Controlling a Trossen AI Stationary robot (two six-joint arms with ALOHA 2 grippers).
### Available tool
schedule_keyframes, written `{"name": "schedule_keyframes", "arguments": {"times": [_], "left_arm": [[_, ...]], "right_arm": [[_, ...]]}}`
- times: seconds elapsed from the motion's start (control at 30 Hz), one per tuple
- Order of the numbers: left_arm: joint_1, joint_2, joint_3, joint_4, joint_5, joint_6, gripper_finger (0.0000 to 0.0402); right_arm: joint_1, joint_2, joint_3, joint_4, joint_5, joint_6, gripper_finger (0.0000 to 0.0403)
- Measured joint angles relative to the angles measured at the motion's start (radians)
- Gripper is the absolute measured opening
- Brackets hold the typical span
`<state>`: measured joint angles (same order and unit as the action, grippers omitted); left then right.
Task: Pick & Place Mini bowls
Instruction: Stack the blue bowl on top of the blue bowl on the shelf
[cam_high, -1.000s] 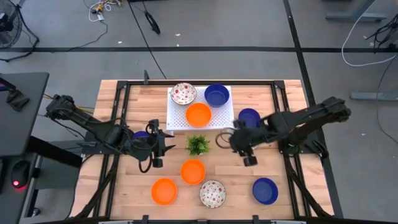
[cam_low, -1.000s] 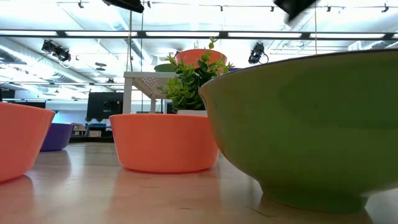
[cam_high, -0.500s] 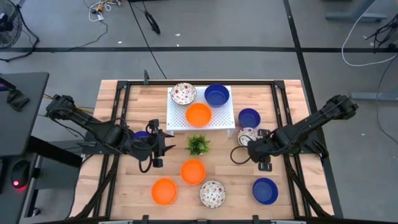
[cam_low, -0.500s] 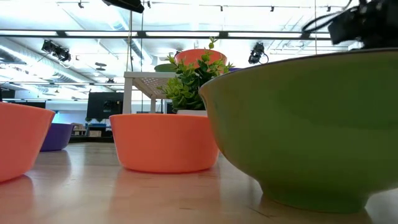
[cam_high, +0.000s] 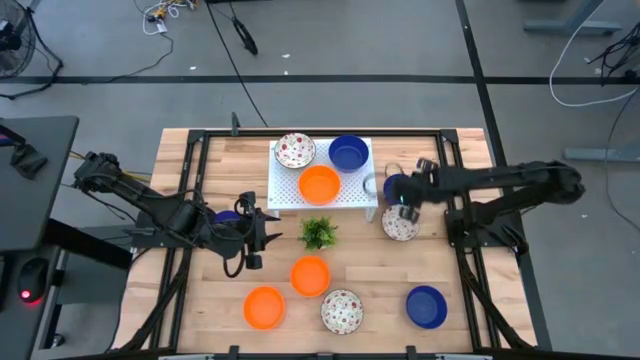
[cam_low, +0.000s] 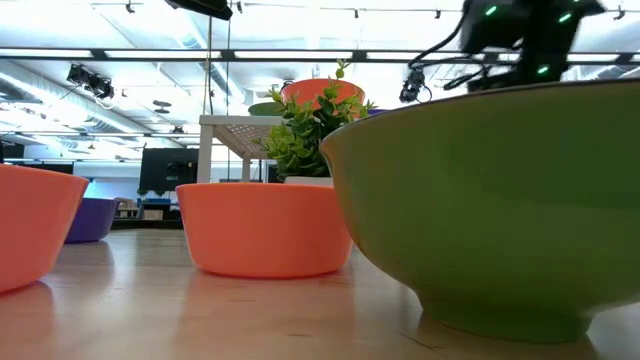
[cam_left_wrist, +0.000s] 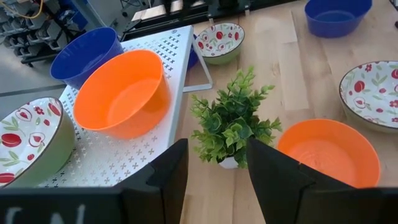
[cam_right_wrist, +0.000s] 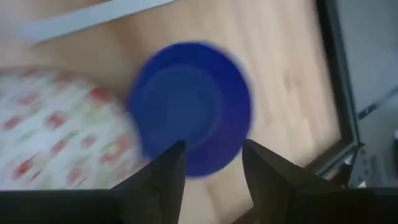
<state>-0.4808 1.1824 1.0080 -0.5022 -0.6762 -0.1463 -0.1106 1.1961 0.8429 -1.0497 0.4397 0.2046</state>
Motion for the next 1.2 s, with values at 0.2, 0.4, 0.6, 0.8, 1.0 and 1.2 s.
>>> {"name": "schedule_keyframes", "arguments": {"times": [0.2,0.4,0.6,0.8,1.0,1.2], "left_arm": [[0.000,0.000,0.000,0.000,0.000,0.000,0.0167],[0.000,0.000,0.000,0.000,0.006,-0.001,0.0167],[0.000,0.000,0.000,0.002,0.019,-0.007,0.0167],[0.000,0.000,0.000,0.002,0.019,-0.007,0.0167],[0.000,0.000,0.000,0.002,0.019,-0.003,0.0167],[0.000,0.000,0.000,0.003,0.019,-0.005,0.0167]], "right_arm": [[-0.258,0.013,0.000,0.159,-0.169,-0.192,0.0137],[-0.408,0.053,0.000,0.187,-0.256,-0.262,0.0117],[-0.492,0.132,-0.027,0.255,-0.284,-0.277,0.0106],[-0.540,0.188,-0.084,0.327,-0.296,-0.339,0.0104],[-0.562,0.200,-0.092,0.330,-0.339,-0.352,0.0096],[-0.585,0.200,-0.092,0.329,-0.385,-0.371,0.0046]]}}
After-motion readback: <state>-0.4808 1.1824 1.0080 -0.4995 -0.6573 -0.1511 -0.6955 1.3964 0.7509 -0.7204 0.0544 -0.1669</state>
